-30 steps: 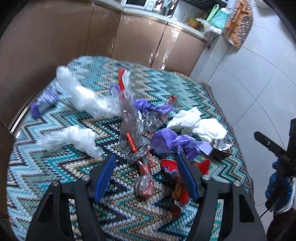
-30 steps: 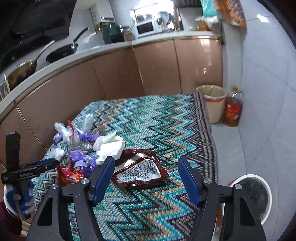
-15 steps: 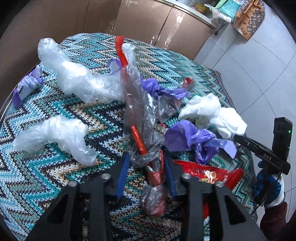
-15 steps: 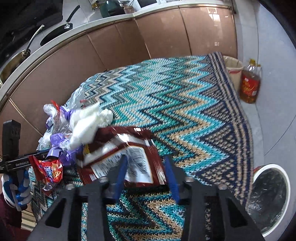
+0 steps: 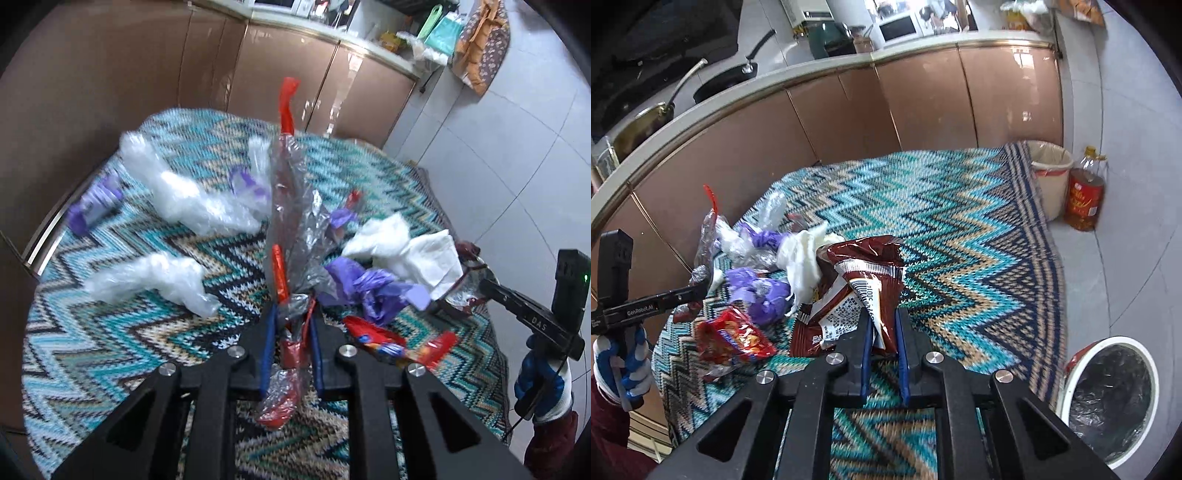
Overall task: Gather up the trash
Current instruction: 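Grasp the red-tipped clear plastic bag with left tool while right tool grasps brown snack wrapper, then carry both held items over the white bin and open both tools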
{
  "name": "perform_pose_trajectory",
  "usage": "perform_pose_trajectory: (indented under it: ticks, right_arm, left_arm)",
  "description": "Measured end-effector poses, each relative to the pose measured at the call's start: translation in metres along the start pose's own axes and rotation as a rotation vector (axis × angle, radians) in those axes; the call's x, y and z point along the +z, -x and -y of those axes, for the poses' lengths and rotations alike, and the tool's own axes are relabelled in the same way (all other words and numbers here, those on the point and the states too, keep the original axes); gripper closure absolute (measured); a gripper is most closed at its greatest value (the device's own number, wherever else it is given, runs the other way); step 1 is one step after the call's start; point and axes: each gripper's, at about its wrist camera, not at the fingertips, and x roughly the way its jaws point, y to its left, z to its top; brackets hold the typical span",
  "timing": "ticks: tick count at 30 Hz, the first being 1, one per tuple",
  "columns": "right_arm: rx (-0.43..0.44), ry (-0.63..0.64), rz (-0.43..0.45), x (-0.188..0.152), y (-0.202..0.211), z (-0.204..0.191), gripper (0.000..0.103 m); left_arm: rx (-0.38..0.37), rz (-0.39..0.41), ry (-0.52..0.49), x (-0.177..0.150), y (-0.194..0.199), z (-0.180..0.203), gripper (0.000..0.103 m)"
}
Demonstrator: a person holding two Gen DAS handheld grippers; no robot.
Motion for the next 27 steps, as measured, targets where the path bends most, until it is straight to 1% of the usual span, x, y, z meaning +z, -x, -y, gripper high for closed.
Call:
perform_pose_trajectory:
  ticks: [5,8,12,15,19,22,23,27]
  right_arm:
    - [-0.003,-0.01,0.075,-0.008,0.04,-0.002,0.092]
    - [0.0,-0.018,0.115,-0.013,0.06,-0.002,0.092]
    - [-0.006,-0.043,0.177,-0.025,0.091,0.009,0.092]
    - [-0.035,-0.079,0.215,-0.037,0.113,0.027,0.092]
    - [-0.107,-0.145,0.254,-0.056,0.143,0.064,0.092]
    - [-0.203,-0.195,0.264,-0.07,0.161,0.095,0.092]
    - [-0.253,-0.212,0.259,-0.075,0.166,0.108,0.092]
    - [-0.387,-0.257,0.228,-0.089,0.171,0.147,0.092]
  left_arm:
    - [0.007,0.063,-0.022,0.003,0.033,0.014,0.087]
    - [0.0,0.085,-0.044,0.003,0.048,0.028,0.087]
    - [-0.024,0.101,-0.101,0.005,0.059,0.063,0.087]
    - [-0.06,0.091,-0.16,0.008,0.052,0.101,0.087]
    - [-0.138,0.044,-0.267,0.014,0.029,0.168,0.087]
    - [-0.189,0.003,-0.357,0.017,0.005,0.22,0.087]
    - [-0.208,-0.012,-0.386,0.018,-0.005,0.239,0.087]
    - [-0.275,-0.081,-0.477,0.018,-0.05,0.312,0.087]
